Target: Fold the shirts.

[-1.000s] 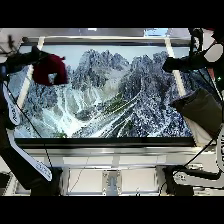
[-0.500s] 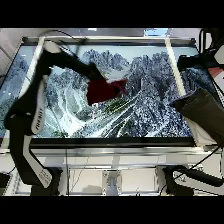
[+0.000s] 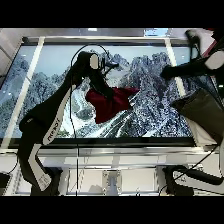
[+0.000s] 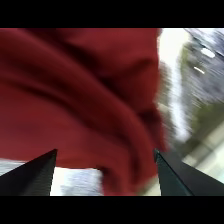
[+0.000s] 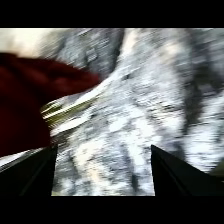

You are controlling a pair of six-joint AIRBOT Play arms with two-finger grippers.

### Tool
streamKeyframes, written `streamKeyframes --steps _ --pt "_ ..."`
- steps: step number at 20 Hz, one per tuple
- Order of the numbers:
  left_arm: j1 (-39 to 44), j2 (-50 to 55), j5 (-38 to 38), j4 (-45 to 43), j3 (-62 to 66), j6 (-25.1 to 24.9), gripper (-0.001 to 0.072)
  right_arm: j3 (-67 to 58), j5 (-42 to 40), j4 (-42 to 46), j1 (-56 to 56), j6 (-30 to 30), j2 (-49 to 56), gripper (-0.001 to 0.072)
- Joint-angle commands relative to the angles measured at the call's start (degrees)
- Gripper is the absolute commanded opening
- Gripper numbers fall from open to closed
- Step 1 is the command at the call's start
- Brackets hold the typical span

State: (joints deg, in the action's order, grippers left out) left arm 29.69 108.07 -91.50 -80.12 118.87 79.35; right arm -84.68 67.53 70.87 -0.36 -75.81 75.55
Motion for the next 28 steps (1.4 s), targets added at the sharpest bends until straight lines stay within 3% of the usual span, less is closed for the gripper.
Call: streamKeyframes --steps 1,7,11,13,16,22,23,25,28 --pt "-1.3 -0.6 7.5 -8.0 0.7 3.1 0.0706 7.0 -0.9 -18.9 0.2 3.8 6.2 0.0651" --pt "-6.6 2.0 16.6 -6.4 -2.9 6.5 0.0703 11.0 -5.2 -22.4 4.7 3.9 18.0 0.065" --pt "-11.9 4.9 19.1 7.3 -2.9 7.5 0.0702 10.9 -9.4 -32.0 8.1 8.7 24.3 0.0649" --pt "-13.9 6.5 19.2 12.6 -2.9 7.5 0.0702 10.9 -12.2 -32.1 9.6 8.6 26.3 0.0647" --pt "-14.9 8.4 19.4 11.5 -2.9 7.5 0.0702 10.6 -14.9 -31.9 10.0 8.5 27.3 0.0606" --pt "-15.4 10.4 20.4 11.0 -2.9 7.4 0.07 10.6 -20.5 -32.4 9.5 8.2 27.3 0.0599" --pt "-15.5 10.6 20.2 11.0 -2.9 7.5 0.0698 10.6 -20.3 -33.2 9.5 8.3 27.3 0.0566" --pt "-15.6 11.3 19.5 12.0 -2.9 7.5 0.0697 10.6 -18.7 -35.7 9.6 11.8 27.3 0.0331" --pt "-15.6 12.9 19.0 17.1 -2.9 7.4 0.0695 10.6 -16.4 -43.0 9.6 16.6 27.3 0.0186"
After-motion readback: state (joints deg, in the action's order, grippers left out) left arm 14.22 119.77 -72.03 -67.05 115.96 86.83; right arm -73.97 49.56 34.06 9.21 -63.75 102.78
